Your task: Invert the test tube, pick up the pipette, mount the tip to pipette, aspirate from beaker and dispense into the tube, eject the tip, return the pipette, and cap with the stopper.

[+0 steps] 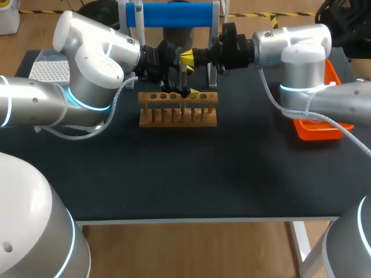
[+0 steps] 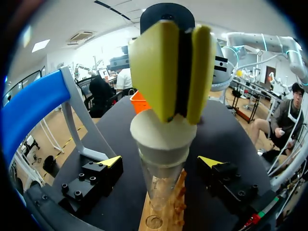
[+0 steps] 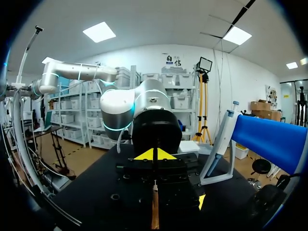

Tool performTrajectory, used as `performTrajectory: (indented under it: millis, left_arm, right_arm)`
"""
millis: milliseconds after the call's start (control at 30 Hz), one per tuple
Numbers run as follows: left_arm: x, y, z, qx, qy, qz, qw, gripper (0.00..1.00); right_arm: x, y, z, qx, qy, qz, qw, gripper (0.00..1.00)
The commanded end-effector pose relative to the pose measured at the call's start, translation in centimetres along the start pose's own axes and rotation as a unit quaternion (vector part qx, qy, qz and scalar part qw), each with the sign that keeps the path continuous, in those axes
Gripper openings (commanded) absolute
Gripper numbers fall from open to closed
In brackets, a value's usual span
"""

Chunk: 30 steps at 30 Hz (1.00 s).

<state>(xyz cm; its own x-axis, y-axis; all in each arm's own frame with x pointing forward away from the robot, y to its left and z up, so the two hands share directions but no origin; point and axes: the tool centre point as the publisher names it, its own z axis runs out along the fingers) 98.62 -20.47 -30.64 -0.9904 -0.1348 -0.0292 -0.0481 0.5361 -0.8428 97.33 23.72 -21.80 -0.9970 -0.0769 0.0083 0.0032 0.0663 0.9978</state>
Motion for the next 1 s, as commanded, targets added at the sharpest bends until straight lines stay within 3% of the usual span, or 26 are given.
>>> performTrajectory:
  millis: [33,733,1000]
  left_arm:
    - [0.0,0.0,0.1,0.000,0.000,0.000,1.000,1.00]
    - [0.0,0.0,0.1,0.000,0.000,0.000,1.000,1.00]
    - [0.0,0.0,0.1,0.000,0.000,0.000,1.000,1.00]
  right_arm:
    - [-0.4,-0.2,0.1,0.000,0.004,0.000,1.000,0.00]
    - [-0.5,-2.1,0.4,0.002,0.005,0.016,1.000,0.00]
    - [-0.9,-1.5,0.3,0.000,0.002,0.013,1.000,0.00]
